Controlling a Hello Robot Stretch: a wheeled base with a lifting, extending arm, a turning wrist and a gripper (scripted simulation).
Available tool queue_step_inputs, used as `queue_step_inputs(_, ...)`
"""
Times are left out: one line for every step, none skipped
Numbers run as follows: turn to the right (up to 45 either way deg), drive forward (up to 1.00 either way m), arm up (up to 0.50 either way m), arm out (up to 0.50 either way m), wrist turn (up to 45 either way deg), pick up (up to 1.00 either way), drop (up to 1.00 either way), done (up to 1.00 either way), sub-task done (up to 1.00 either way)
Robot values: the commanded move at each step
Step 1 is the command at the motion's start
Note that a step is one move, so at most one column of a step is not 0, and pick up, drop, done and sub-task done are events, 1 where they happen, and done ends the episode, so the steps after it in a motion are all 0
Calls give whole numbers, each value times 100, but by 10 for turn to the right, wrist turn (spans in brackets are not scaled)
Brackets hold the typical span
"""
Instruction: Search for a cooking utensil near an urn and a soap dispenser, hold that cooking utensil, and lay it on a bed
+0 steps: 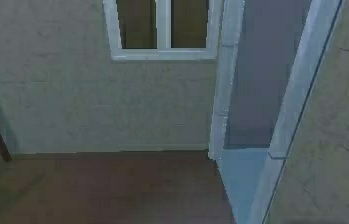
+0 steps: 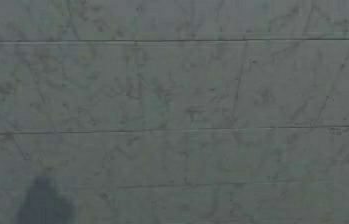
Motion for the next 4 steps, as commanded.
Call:
queue_step_inputs(0, 100, 0, 0, 0, 0, 0, 0, 0)
queue_step_inputs(-360, 0, 0, 0, 0, 0, 0, 0, 0)
queue_step_inputs(0, 5, 0, 0, 0, 0, 0, 0, 0)
queue_step_inputs(450, 0, 0, 0, 0, 0, 0, 0, 0)
